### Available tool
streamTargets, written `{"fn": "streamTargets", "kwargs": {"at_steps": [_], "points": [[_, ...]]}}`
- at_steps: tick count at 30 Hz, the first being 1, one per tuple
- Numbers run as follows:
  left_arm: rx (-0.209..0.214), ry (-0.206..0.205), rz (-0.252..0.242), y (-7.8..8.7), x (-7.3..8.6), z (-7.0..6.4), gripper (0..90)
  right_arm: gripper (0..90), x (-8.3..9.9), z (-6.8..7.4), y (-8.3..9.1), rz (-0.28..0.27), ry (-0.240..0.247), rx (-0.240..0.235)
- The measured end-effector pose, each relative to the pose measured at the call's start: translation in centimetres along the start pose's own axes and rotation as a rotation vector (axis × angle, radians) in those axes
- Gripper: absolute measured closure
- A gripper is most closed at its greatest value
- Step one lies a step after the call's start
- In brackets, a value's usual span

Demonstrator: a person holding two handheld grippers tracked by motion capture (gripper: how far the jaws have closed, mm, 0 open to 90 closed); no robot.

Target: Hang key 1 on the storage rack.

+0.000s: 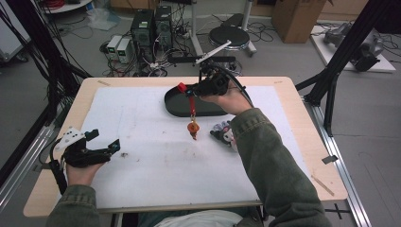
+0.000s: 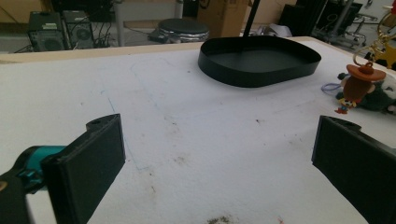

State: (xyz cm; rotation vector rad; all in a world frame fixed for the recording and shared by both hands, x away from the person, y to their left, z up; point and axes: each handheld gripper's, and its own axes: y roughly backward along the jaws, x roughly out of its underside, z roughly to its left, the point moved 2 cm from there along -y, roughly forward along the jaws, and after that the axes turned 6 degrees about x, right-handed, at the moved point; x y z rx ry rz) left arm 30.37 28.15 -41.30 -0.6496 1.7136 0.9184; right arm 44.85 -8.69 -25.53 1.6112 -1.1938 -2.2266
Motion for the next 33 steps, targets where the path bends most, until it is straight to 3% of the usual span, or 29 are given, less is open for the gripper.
{"fn": "streamTargets", "kwargs": {"at_steps": [4,16,24,33], "points": [[0.002,0.000,0.002,0.0,0.0,0.0,3.2,74.5,-1.2,-0.9,-0.3,0.005,0.004,-0.017],[0.004,0.003,-0.006,-0.1,-0.1,0.2,3.1,74.4,-4.4,-3.2,-0.9,0.049,-0.017,0.021],[0.015,-0.001,-0.004,-0.5,-0.1,0.3,3.1,74.3,-6.3,-5.9,-1.0,0.067,-0.062,0.092],[0.019,0.002,-0.008,-0.6,-0.1,0.4,3.2,74.3,-8.4,-6.5,-0.5,0.086,-0.070,0.138]]}}
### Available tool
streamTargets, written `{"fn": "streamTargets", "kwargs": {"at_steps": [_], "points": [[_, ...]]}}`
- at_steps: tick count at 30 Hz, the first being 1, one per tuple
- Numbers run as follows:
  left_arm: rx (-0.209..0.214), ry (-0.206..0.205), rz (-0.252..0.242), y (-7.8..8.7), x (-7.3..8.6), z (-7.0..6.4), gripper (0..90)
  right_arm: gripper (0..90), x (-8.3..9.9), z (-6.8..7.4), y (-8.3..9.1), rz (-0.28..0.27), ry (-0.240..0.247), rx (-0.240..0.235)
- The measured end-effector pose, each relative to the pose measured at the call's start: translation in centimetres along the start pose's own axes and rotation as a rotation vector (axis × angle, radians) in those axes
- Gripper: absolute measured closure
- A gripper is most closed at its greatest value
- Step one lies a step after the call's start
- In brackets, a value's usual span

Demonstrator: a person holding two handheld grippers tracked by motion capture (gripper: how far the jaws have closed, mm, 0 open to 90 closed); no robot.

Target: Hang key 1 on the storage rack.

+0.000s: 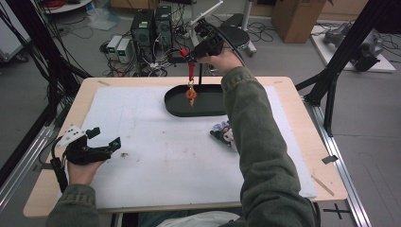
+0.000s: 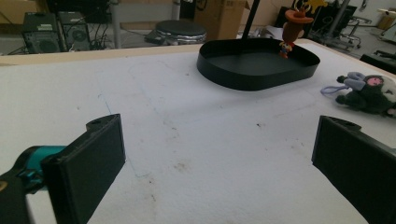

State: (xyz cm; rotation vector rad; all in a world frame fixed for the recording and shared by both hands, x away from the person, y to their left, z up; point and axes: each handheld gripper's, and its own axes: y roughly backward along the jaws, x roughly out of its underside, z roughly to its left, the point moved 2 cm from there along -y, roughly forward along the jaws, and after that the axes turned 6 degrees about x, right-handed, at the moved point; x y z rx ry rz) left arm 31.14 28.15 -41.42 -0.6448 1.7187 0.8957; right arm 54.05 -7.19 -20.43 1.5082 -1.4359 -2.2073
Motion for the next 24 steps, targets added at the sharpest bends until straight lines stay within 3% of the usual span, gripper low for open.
{"fn": "streamTargets", "kwargs": {"at_steps": [5,8,10,17,24], "points": [[-0.001,0.000,-0.002,0.0,0.0,0.0,3.1,74.3,-1.4,-0.8,0.3,0.006,-0.039,0.025],[-0.003,-0.002,-0.001,0.0,0.0,0.0,3.2,74.3,-2.1,-2.1,0.2,-0.018,-0.084,0.035],[-0.004,0.000,-0.006,-0.1,0.0,-0.1,3.2,74.3,-2.2,-2.5,0.1,-0.028,-0.088,0.037],[-0.004,-0.001,-0.002,0.0,0.0,0.0,3.1,74.3,-2.5,-4.2,-0.9,-0.023,-0.105,0.105],[-0.001,0.001,-0.002,-0.1,0.0,0.0,3.2,74.2,-2.7,-4.8,-1.6,-0.046,-0.125,0.106]]}}
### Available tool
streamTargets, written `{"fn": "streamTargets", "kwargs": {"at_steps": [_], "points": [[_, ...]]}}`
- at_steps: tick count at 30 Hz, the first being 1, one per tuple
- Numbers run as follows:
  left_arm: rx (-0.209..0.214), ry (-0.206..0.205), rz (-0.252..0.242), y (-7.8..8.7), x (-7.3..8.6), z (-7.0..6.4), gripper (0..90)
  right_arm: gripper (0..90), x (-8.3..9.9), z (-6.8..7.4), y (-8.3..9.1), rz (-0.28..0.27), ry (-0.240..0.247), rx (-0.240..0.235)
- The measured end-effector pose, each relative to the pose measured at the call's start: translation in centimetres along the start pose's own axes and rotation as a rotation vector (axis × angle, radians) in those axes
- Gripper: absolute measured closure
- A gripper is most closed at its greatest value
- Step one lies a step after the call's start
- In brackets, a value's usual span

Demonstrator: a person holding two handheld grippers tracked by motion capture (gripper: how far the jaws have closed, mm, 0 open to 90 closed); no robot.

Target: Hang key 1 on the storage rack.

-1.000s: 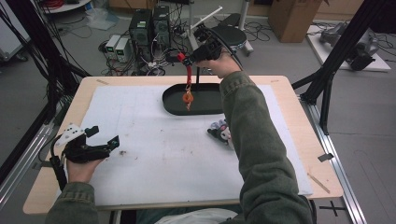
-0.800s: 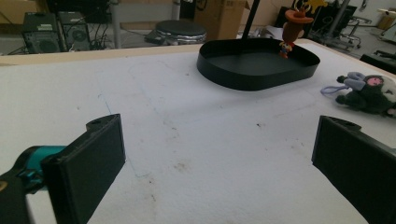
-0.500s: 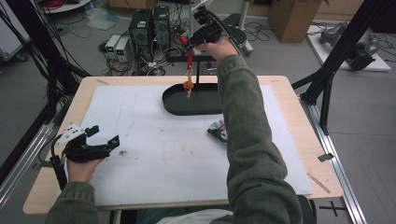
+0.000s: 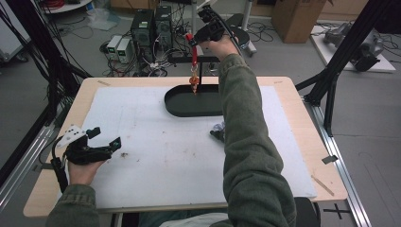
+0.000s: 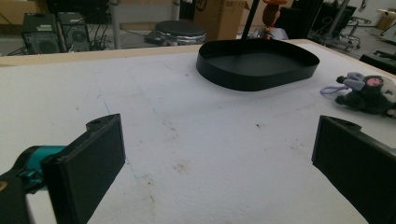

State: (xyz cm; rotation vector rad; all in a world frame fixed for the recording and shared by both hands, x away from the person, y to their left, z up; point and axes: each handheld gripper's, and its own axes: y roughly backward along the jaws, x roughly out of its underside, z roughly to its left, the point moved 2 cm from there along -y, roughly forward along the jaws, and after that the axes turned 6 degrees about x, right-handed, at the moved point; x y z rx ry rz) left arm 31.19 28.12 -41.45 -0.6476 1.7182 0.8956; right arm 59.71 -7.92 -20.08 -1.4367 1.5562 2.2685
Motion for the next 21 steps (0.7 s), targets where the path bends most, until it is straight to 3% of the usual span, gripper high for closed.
{"fn": "streamTargets", "kwargs": {"at_steps": [5,12,13,16,20,21], "points": [[-0.004,-0.004,-0.003,0.0,0.0,0.0,3.1,74.3,-0.1,-0.3,-0.8,-0.009,0.012,0.003],[-0.011,0.003,-0.005,0.0,0.0,0.3,3.1,74.3,-0.3,-0.8,-1.4,-0.064,-0.027,0.022],[-0.010,0.005,-0.006,-0.1,0.0,0.2,3.1,74.3,-0.3,-0.9,-1.6,-0.071,-0.021,0.049],[-0.007,-0.002,0.000,-0.1,0.0,0.2,3.2,74.2,-0.3,-0.8,-1.8,-0.069,-0.033,0.068],[-0.007,-0.005,0.000,0.0,0.0,0.2,3.2,73.1,-0.3,-0.6,-1.7,-0.105,-0.071,0.044],[-0.005,-0.005,0.001,0.0,0.0,0.1,3.2,67.5,-0.3,-0.7,-1.7,-0.119,-0.083,0.037]]}}
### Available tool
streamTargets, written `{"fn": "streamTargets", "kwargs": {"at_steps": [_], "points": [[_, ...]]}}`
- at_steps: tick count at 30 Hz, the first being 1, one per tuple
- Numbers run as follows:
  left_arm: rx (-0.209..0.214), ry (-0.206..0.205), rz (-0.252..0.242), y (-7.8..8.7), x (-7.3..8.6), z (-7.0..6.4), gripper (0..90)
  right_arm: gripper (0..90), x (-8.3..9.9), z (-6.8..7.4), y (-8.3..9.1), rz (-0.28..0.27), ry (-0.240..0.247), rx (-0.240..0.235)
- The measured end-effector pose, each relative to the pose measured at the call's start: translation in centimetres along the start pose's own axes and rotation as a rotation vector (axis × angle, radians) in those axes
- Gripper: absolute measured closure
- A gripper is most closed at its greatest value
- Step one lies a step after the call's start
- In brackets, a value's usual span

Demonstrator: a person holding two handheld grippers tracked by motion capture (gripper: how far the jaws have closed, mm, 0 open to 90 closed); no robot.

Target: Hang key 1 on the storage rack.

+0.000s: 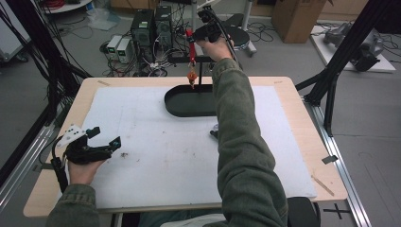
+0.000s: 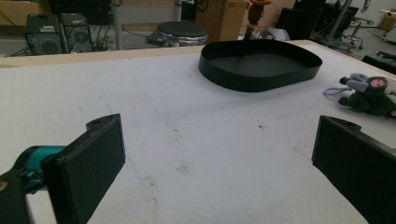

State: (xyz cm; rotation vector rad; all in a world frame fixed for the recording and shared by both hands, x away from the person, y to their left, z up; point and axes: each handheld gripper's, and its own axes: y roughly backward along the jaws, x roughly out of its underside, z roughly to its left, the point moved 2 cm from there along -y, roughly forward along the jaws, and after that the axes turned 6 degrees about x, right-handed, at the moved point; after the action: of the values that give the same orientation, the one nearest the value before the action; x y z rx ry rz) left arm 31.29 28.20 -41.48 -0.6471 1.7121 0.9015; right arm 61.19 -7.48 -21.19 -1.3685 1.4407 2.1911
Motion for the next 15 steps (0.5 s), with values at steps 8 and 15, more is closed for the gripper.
{"fn": "streamTargets", "kwargs": {"at_steps": [8,15], "points": [[-0.001,-0.005,0.002,-0.1,0.0,-0.1,3.2,24.1,0.2,0.3,0.3,-0.033,-0.004,0.025],[-0.001,-0.003,0.005,-0.1,0.0,-0.1,3.1,0.6,2.5,-0.1,1.3,-0.118,-0.008,-0.028]]}}
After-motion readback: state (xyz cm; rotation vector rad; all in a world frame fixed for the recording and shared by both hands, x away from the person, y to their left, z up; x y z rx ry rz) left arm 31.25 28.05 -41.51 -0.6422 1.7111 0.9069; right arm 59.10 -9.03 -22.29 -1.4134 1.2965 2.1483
